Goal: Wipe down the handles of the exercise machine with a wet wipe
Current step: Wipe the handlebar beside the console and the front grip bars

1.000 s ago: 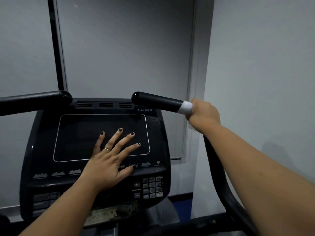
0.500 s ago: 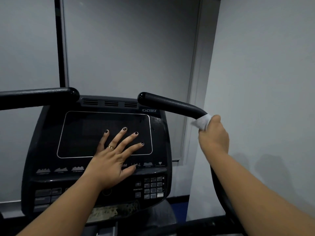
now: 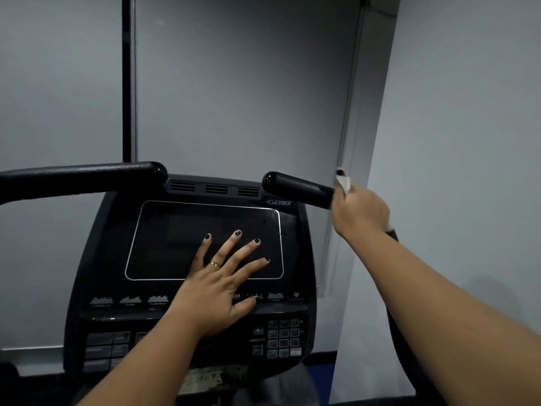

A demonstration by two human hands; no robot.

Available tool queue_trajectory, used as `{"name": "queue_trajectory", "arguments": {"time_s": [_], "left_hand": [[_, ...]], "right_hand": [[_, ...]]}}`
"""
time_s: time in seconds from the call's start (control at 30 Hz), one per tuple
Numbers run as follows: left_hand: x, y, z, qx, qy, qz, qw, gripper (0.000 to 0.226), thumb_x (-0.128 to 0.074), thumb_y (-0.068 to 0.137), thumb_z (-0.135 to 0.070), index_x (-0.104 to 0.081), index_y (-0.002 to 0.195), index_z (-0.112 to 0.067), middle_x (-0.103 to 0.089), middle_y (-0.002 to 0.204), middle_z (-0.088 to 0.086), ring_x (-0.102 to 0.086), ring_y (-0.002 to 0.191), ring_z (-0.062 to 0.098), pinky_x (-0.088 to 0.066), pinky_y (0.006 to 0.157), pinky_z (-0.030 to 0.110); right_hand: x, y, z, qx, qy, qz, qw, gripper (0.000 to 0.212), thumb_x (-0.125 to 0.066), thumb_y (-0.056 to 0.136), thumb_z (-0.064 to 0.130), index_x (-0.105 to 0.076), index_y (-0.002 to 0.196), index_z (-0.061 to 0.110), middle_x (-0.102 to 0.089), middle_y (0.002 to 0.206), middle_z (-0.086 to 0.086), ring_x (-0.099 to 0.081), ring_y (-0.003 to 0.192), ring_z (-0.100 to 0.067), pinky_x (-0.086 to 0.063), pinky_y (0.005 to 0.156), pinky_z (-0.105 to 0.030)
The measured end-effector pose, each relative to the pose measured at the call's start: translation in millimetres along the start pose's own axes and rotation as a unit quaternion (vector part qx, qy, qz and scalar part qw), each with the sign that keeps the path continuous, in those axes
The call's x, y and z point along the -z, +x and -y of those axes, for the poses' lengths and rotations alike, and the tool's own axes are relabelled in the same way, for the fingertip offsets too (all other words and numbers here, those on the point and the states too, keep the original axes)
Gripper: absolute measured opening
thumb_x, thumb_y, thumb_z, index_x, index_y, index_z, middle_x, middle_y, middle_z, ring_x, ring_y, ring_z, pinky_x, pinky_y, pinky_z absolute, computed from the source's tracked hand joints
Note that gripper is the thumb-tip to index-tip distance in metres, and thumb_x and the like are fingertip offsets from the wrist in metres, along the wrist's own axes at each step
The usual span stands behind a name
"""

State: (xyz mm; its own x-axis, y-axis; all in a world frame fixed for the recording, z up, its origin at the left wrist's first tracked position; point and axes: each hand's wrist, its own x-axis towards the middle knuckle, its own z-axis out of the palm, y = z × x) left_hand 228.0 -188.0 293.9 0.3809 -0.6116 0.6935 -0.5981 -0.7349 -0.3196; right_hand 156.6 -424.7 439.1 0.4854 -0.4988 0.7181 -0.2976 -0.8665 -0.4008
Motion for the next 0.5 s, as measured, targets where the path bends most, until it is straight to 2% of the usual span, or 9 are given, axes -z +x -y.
{"name": "queue_trajectory", "arguments": {"time_s": [0.03, 0.1, 0.13, 0.2, 0.27, 0.4, 0.47, 0.5], "left_hand": [[0.1, -0.3, 0.2, 0.000, -0.001, 0.001, 1.000, 0.066, -0.044, 0.085, -0.064, -0.035, 0.147, -0.042, -0.023, 0.161, -0.009, -0.012, 0.151, 0.020, -0.011, 0.115, 0.061], [0.6, -0.7, 1.1, 0.000, -0.003, 0.003, 1.000, 0.065, -0.043, 0.085, -0.065, -0.037, 0.146, -0.042, -0.024, 0.161, -0.009, -0.012, 0.151, 0.020, -0.012, 0.114, 0.061], [0.4, -0.8, 1.4, -0.001, -0.003, 0.004, 1.000, 0.065, -0.042, 0.086, -0.065, -0.037, 0.146, -0.042, -0.024, 0.161, -0.009, -0.012, 0.151, 0.021, -0.013, 0.114, 0.061], [-1.1, -1.2, 1.6, 0.000, 0.000, 0.009, 1.000, 0.064, -0.040, 0.087, -0.066, -0.035, 0.147, -0.043, -0.022, 0.161, -0.010, -0.010, 0.151, 0.021, -0.012, 0.114, 0.061], [-2.5, -0.8, 2.7, 0.001, 0.004, 0.013, 1.000, 0.064, -0.038, 0.089, -0.067, -0.033, 0.148, -0.044, -0.021, 0.162, -0.010, -0.008, 0.152, 0.021, -0.011, 0.114, 0.061], [-2.8, 0.3, 3.4, -0.001, 0.006, 0.017, 1.000, 0.063, -0.035, 0.089, -0.068, -0.034, 0.147, -0.043, -0.022, 0.161, -0.010, -0.009, 0.151, 0.021, -0.012, 0.114, 0.061], [-2.5, -0.3, 2.7, 0.000, 0.005, 0.018, 1.000, 0.063, -0.035, 0.089, -0.068, -0.034, 0.147, -0.043, -0.021, 0.162, -0.010, -0.008, 0.152, 0.020, -0.014, 0.114, 0.062], [-2.6, -1.2, 2.6, 0.001, 0.003, 0.018, 1.000, 0.064, -0.036, 0.089, -0.068, -0.033, 0.147, -0.043, -0.021, 0.162, -0.010, -0.007, 0.152, 0.020, -0.015, 0.114, 0.062]], "right_hand": [[2.5, 2.4, 18.2, 0.013, -0.011, 0.031, 0.999, 0.071, -0.005, 0.097, 0.062, -0.053, 0.072, 0.016, -0.061, 0.079, -0.008, -0.052, 0.073, -0.030, -0.039, 0.072, -0.037], [4.1, 5.6, 56.4, 0.074, -0.023, 0.084, 0.993, 0.077, -0.004, 0.099, 0.059, -0.063, 0.088, 0.012, -0.064, 0.092, -0.013, -0.055, 0.085, -0.032, -0.035, 0.077, -0.038], [4.9, 5.7, 74.0, 0.099, -0.027, 0.104, 0.989, 0.076, -0.005, 0.100, 0.057, -0.066, 0.098, 0.010, -0.065, 0.101, -0.015, -0.057, 0.092, -0.033, -0.035, 0.078, -0.039], [5.2, 4.8, 100.9, 0.129, -0.033, 0.123, 0.983, 0.073, -0.008, 0.101, 0.055, -0.065, 0.107, 0.010, -0.066, 0.110, -0.015, -0.058, 0.097, -0.033, -0.034, 0.077, -0.038], [1.1, 0.4, 117.1, 0.163, -0.043, 0.117, 0.979, 0.070, -0.011, 0.101, 0.054, -0.066, 0.108, 0.012, -0.067, 0.109, -0.014, -0.059, 0.100, -0.033, -0.034, 0.075, -0.036], [-12.8, -18.4, 125.1, 0.302, -0.064, 0.055, 0.949, 0.062, -0.018, 0.100, 0.056, -0.068, 0.101, 0.019, -0.065, 0.100, -0.007, -0.058, 0.097, -0.033, -0.036, 0.076, -0.039], [-13.9, -17.8, 116.2, 0.350, -0.036, 0.065, 0.934, 0.055, -0.030, 0.092, 0.067, -0.062, 0.115, 0.028, -0.059, 0.113, -0.002, -0.052, 0.106, -0.028, -0.037, 0.086, -0.040], [-11.2, -14.8, 109.4, 0.363, -0.021, 0.095, 0.927, 0.061, -0.037, 0.085, 0.075, -0.055, 0.125, 0.033, -0.056, 0.122, 0.000, -0.049, 0.112, -0.025, -0.036, 0.091, -0.040]]}}
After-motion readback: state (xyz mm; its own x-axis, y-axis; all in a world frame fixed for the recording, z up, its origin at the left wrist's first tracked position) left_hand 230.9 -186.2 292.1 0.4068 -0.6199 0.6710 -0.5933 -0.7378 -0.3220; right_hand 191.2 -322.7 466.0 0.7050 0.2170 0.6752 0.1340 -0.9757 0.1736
